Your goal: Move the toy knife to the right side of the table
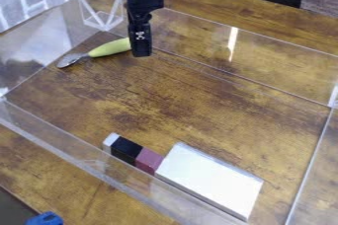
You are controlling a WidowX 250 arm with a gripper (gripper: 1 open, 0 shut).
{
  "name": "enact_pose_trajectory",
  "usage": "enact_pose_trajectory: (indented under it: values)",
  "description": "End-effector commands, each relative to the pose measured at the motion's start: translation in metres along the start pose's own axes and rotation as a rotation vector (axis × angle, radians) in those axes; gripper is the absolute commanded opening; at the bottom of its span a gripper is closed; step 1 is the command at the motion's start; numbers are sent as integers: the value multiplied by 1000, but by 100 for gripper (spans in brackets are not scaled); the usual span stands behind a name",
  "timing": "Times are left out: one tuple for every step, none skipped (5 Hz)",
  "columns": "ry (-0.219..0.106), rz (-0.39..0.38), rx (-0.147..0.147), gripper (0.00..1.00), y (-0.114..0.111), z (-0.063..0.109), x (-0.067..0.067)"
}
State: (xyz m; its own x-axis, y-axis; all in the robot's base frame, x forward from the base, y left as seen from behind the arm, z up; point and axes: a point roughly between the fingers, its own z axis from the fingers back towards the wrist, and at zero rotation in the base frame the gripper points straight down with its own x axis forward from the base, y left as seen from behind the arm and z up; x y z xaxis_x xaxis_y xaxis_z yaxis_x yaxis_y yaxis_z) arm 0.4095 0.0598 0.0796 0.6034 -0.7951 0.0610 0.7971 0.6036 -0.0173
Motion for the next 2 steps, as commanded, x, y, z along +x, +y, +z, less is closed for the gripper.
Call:
enact_pose_trajectory:
  values:
    - [-55, -10, 77, 100, 16, 34, -7]
    - [-58, -55, 53, 100, 24, 28, -13]
